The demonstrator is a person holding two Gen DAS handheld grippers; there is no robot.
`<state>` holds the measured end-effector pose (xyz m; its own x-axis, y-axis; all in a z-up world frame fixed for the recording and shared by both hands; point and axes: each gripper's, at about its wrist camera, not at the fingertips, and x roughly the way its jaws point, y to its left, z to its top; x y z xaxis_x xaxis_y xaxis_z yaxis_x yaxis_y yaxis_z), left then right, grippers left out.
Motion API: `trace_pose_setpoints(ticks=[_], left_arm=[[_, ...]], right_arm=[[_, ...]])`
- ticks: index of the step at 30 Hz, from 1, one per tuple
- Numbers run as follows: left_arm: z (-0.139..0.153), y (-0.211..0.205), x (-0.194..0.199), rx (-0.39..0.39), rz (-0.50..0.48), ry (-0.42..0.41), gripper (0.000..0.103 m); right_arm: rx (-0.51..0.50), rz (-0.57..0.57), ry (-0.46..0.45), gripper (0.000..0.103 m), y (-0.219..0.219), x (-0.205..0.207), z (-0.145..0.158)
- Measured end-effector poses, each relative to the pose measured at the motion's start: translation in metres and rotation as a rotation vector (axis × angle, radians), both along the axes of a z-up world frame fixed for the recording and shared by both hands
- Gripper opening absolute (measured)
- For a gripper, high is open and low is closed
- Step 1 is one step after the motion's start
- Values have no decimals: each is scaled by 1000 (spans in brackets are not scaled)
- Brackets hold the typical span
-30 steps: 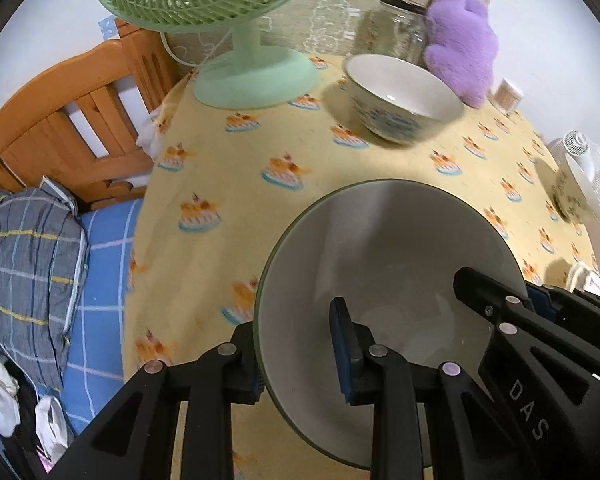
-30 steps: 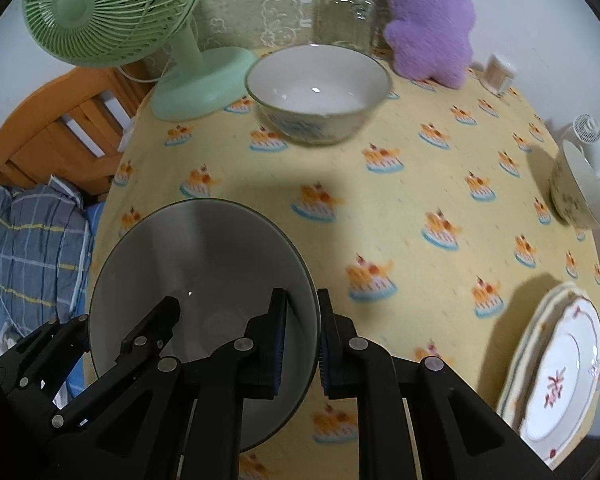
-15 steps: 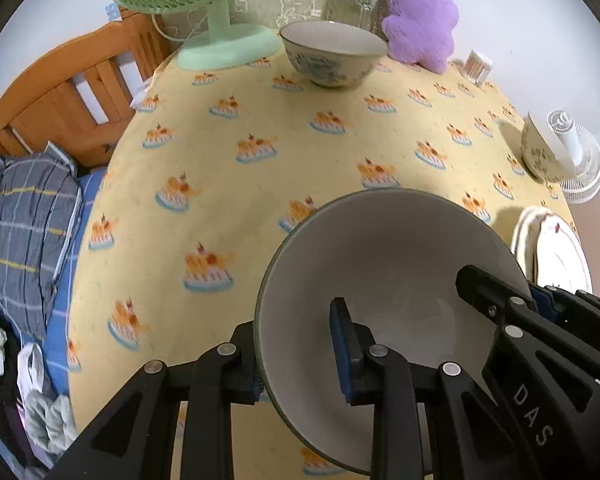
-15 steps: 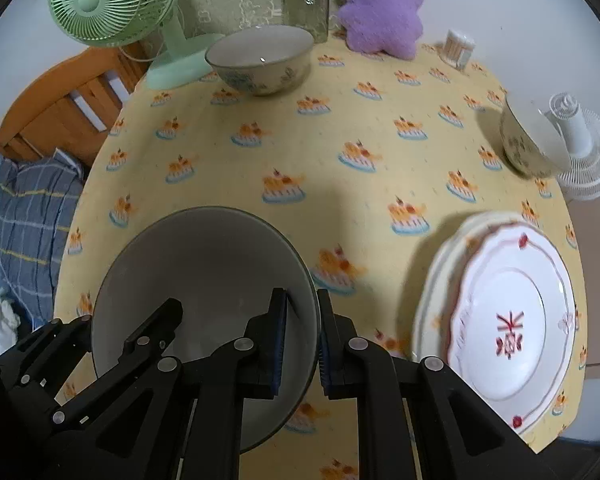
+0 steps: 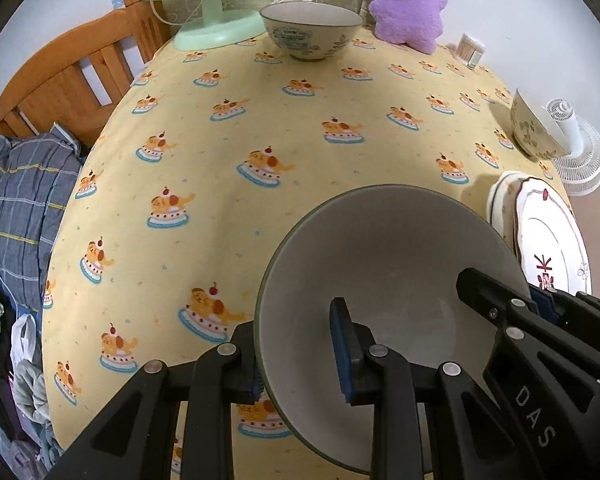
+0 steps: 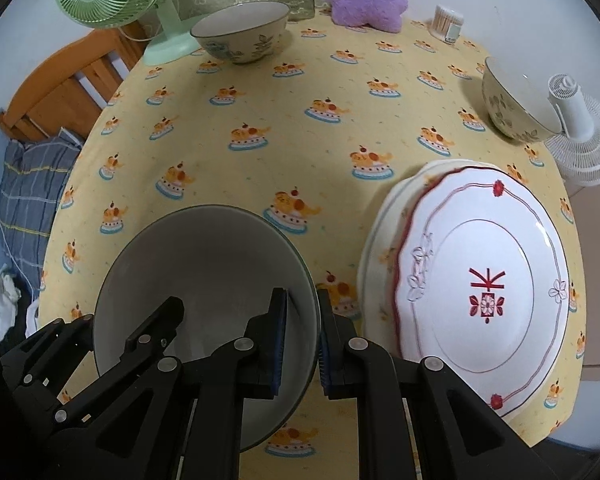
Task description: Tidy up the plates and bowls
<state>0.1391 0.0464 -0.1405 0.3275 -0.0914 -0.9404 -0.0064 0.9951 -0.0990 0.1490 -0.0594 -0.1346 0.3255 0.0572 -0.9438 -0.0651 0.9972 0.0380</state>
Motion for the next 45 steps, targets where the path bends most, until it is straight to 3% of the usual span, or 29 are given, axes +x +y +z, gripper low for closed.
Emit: trace_pose_setpoints(ticks=[4, 6, 7, 16, 29, 31, 33, 34, 36, 45], left_arm=[[0, -6, -1, 27, 6, -31, 26], [0, -8, 0, 26, 8, -28, 32], [-1, -8, 1, 19, 8, -21, 40], [8, -9, 1, 25, 7, -25, 66], [57, 5, 11, 31, 86, -107, 71], [67, 6, 14, 31, 99, -129, 71], [75, 6, 18, 50, 100, -149, 71], [80, 8, 21, 57, 101, -163, 71], [87, 11, 27, 50, 98, -178, 71], [110, 22, 78, 53, 33, -282, 75]], right_arm=[[9, 7, 1, 17, -5, 3, -3], [13, 16, 0, 17, -5, 4, -2], [15, 22, 0, 17, -5, 4, -2], [59, 12, 6, 20, -13, 6, 4], [107, 66, -93, 22, -15, 20, 58], [109, 88, -111, 27, -13, 24, 66], [107, 98, -140, 45, -12, 27, 73], [98, 98, -160, 47, -11, 29, 77], [93, 107, -201, 62, -6, 35, 87], [64, 76, -293, 69, 17, 77, 113]])
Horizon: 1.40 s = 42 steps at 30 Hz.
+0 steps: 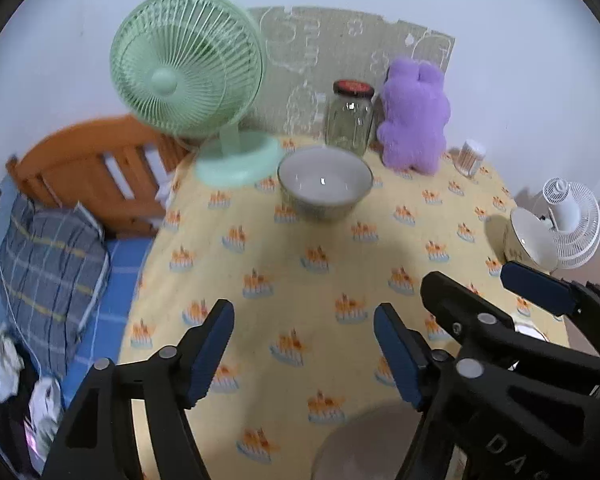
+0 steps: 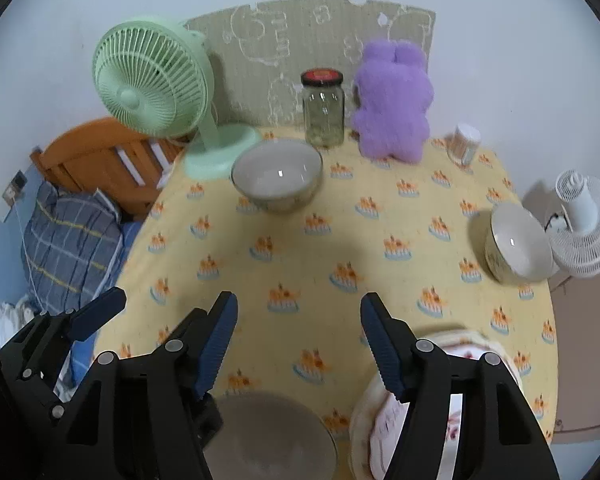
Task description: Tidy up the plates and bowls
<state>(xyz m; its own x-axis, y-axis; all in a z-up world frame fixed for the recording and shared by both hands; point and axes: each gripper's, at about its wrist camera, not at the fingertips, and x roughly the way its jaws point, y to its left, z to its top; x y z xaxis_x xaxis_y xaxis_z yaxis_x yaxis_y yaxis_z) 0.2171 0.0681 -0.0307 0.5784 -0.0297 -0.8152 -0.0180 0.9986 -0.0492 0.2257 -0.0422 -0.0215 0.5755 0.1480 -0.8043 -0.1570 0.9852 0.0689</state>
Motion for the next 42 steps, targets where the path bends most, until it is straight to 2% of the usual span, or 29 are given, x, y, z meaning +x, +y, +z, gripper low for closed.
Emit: trace_pose_setpoints(ticks=[5, 6, 9, 17, 24, 29, 32, 36, 38, 42], left_arm=[[0, 9, 36, -25, -2, 2, 80], [-1, 9, 43, -23, 0, 0, 80], [-2, 10, 66, -1, 16, -15, 82], [-22, 14, 138, -15, 113, -20, 83], [-49, 12, 179, 32, 181, -22, 83], [-64, 15, 194, 86, 195, -14, 82], [-74, 17, 202, 102, 197, 3, 76], [-87, 15, 211, 98, 176, 29, 67], [-93, 13, 215, 103, 166, 50, 56], [-102, 19, 224, 76, 185, 90, 49]], right_arm=[[-3, 3, -23, 74, 9, 32, 6], [3, 3, -23, 77, 10, 40, 6], [15, 11, -24, 79, 11, 67, 4], [18, 50, -45, 82, 11, 143, -9], [-27, 99, -26, 82, 18, 193, -33], [5, 102, 18, 82, 18, 216, -56], [16, 88, 38, 81, 19, 224, -67], [25, 88, 70, 72, 23, 233, -80], [19, 82, 82, 65, 24, 236, -85], [28, 69, 103, 61, 22, 243, -94]])
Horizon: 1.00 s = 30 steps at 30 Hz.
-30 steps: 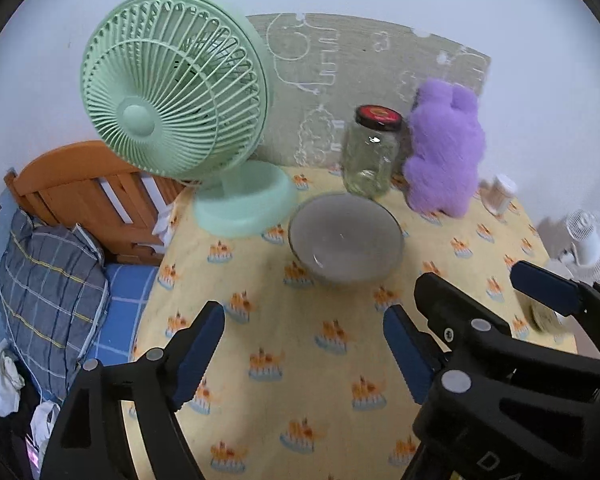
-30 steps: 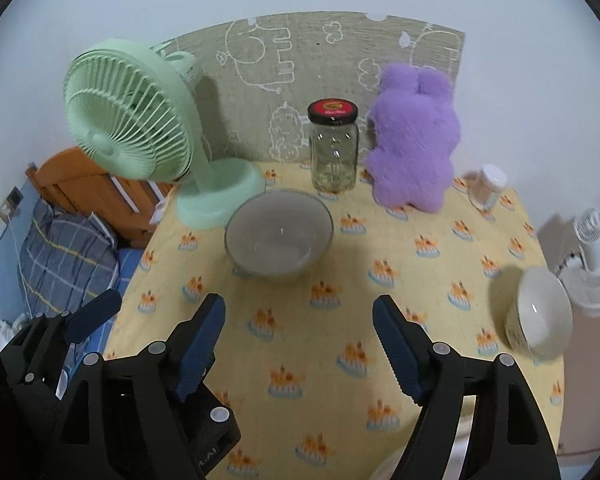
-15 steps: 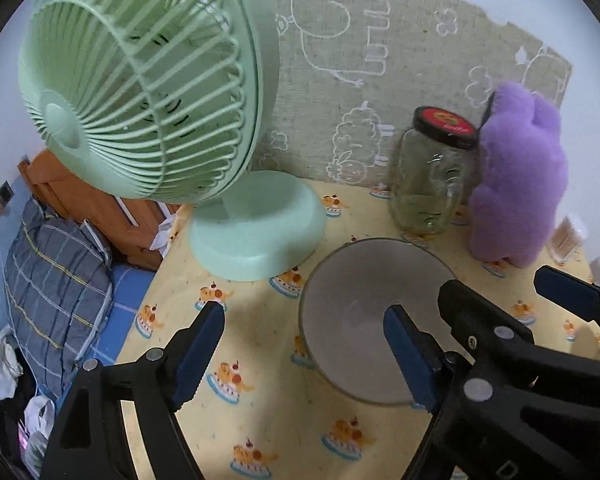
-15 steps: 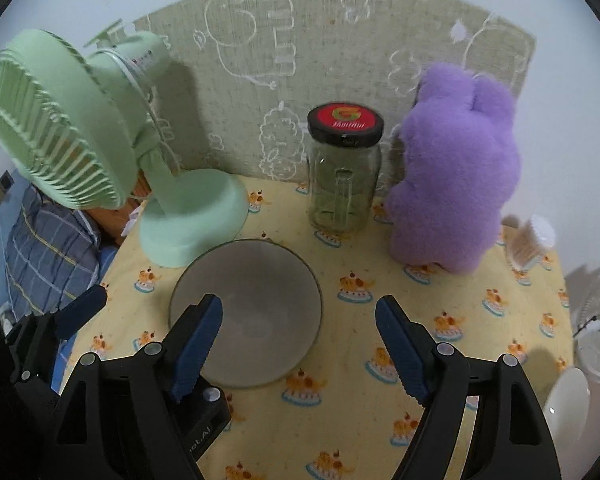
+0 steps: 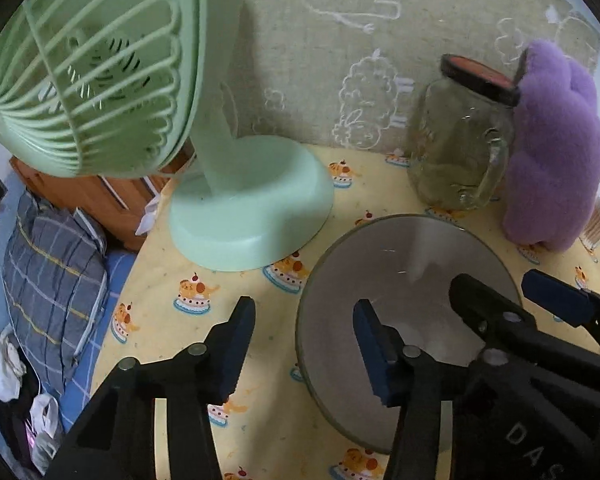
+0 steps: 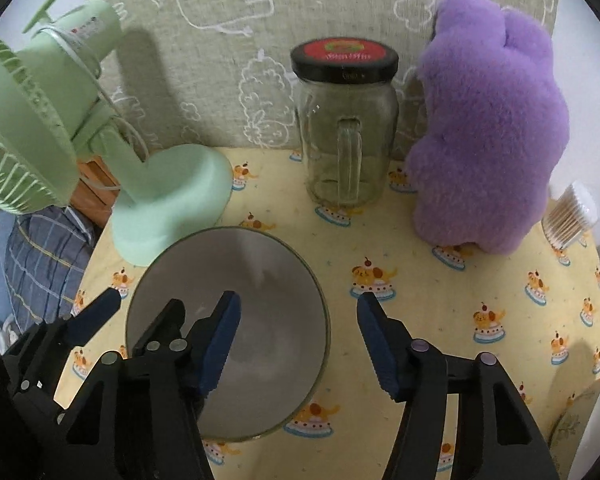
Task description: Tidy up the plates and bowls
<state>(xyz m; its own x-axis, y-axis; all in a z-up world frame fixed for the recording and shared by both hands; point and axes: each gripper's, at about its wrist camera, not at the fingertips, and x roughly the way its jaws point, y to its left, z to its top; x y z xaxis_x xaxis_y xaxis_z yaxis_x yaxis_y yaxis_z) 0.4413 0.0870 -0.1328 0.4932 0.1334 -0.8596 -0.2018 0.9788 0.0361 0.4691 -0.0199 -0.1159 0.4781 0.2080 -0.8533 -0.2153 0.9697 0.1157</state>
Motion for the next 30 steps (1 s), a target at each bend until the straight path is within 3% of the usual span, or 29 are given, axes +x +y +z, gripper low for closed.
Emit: trace_pose_setpoints(ticks=[4, 6, 11, 20, 30], left_arm=[[-5, 0, 5, 5, -7, 19, 37], [-6, -1, 6, 7, -17, 26, 33], [-4, -8, 9, 3, -48, 25, 25], [-4, -1, 8, -49, -18, 73, 25], [0, -6, -12, -55, -22, 110, 25]], right_arm=[[1, -7, 21, 48, 1, 5, -7], [-1, -5, 25, 35, 3, 6, -8], [-22, -9, 15, 27, 4, 6, -6], [-27, 2, 22, 27, 6, 1, 0], [-33, 4, 60, 27, 2, -18, 0]])
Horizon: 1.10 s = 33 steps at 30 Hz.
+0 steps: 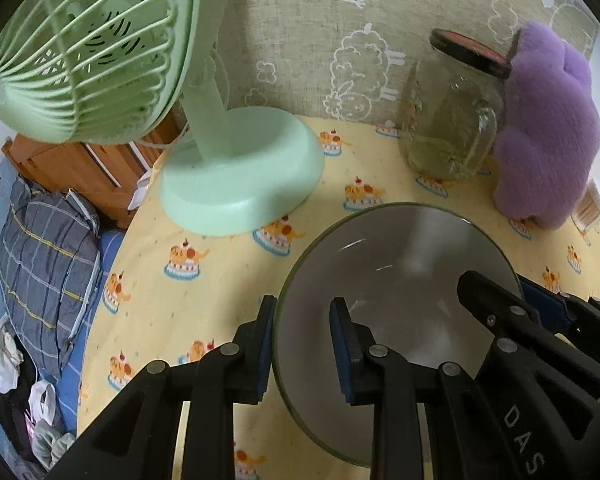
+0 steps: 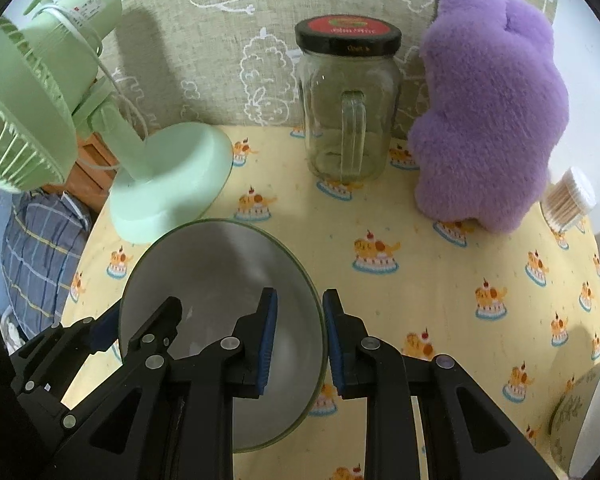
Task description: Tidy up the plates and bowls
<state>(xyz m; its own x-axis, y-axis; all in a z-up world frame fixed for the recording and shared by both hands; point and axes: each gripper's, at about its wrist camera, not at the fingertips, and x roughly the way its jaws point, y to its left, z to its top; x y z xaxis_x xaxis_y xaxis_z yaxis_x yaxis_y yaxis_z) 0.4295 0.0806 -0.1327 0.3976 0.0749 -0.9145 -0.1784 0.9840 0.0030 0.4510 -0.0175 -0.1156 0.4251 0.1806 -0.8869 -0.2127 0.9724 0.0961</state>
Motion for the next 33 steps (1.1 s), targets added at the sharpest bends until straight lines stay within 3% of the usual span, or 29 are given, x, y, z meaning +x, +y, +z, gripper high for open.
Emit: trace_pose_setpoints(ticks=[21, 33], left_arm=[[13, -18, -80, -2, -39, 77, 25], [40, -14, -126, -26, -56, 61, 25]], right_arm=[[2, -29, 100, 27, -25, -81, 0], [-5, -48, 76, 27, -24, -133, 24]])
